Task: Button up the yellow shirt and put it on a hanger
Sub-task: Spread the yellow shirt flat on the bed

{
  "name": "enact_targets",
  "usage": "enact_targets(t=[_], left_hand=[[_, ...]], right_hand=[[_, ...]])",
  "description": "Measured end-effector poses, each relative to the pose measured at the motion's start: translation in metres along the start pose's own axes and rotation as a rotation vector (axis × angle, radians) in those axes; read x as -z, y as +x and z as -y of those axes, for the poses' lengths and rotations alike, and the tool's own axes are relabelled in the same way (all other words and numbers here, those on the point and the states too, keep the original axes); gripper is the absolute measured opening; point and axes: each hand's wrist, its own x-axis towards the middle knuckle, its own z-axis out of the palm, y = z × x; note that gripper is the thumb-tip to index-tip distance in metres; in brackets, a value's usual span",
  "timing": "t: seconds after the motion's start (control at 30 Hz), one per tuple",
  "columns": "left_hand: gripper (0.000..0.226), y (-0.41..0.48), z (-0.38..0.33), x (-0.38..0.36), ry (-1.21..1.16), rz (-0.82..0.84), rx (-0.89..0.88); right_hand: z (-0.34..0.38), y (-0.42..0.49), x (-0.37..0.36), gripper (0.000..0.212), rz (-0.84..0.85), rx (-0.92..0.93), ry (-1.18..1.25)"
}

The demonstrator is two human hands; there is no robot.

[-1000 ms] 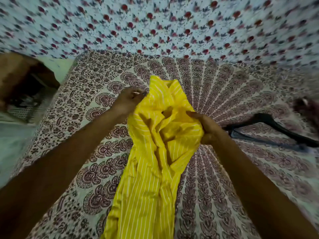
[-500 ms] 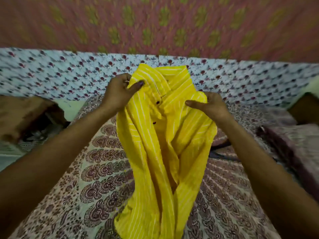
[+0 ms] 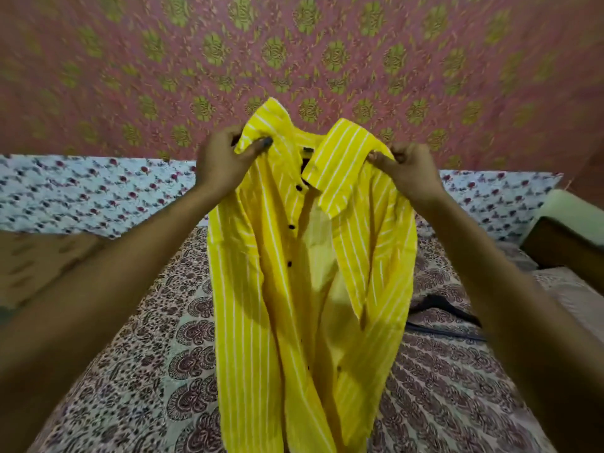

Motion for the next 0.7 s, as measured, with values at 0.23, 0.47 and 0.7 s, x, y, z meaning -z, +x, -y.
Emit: enact_targets(t=[0.23, 0.47, 0.7], left_hand=[[0.036, 0.002, -0.055, -0.018, -0.127, 0.152, -0.169], [0.027, 0.005, -0.043, 0.004, 0.342, 0.529, -0.157], [0.014, -0.020, 0.034, 0.046, 0.053, 0.148, 0.229]], right_hand=[[0.054, -0.012, -0.035, 0.014, 0.293, -0.039, 0.056], [0.062, 0.006, -0.020, 0.016, -0.064, -0.042, 0.060], [0.058, 0.018, 0.021, 0.042, -0.186, -0.119, 0.059]])
